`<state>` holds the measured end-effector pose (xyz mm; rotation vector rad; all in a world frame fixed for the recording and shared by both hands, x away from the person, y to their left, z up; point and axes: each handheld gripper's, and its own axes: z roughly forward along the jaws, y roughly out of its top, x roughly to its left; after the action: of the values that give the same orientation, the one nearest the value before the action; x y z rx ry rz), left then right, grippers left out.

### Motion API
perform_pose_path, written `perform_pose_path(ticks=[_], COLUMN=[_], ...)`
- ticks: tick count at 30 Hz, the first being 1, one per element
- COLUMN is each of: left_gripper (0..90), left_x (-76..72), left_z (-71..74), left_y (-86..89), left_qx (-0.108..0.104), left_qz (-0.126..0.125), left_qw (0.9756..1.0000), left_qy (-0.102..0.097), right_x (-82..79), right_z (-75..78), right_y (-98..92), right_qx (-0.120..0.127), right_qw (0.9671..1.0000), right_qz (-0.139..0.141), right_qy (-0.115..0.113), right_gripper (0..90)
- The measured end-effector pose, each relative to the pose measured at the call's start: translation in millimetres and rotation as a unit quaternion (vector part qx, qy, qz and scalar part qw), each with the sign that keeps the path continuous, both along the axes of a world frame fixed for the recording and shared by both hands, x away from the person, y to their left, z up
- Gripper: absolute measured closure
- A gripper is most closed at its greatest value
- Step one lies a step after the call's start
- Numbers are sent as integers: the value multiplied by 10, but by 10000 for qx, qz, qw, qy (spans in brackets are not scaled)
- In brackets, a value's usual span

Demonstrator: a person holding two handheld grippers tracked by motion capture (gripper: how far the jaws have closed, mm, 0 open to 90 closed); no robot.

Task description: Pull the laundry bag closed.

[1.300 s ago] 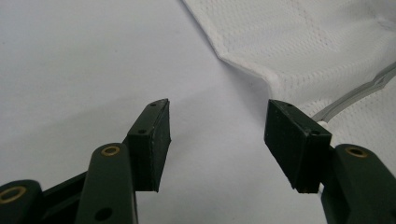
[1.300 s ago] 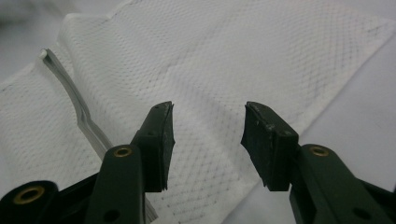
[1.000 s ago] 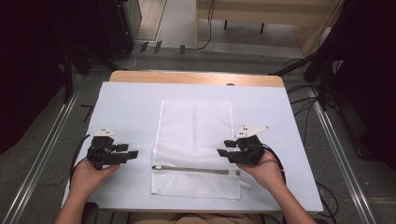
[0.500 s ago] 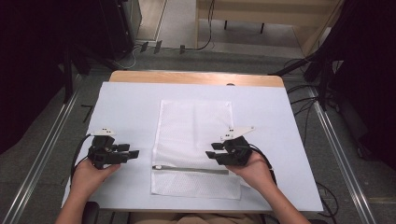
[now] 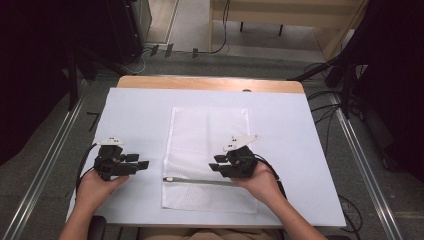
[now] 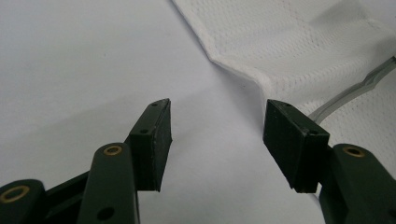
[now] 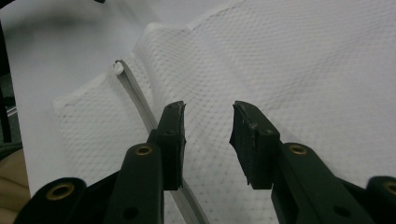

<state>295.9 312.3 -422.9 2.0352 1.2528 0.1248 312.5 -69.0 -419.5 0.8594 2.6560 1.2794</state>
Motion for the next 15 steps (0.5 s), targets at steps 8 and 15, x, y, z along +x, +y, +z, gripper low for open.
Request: perform_pose_path(ticks=[8, 15], left_gripper=[425, 425], left_x=[1, 4], left_z=[-1, 0], left_y=[5, 12], left_qx=[-12, -24], left_qz=[-9, -24], left_qw=[10000, 10000], left_qy=[-16, -25], right_x=[-18, -36], right_z=[-46, -82], right_y=[218, 376], right_qx=[-18, -24], right_qw=[9998, 9993], right_qz=[213, 340], right_qy=[42, 129], right_gripper=[668, 686])
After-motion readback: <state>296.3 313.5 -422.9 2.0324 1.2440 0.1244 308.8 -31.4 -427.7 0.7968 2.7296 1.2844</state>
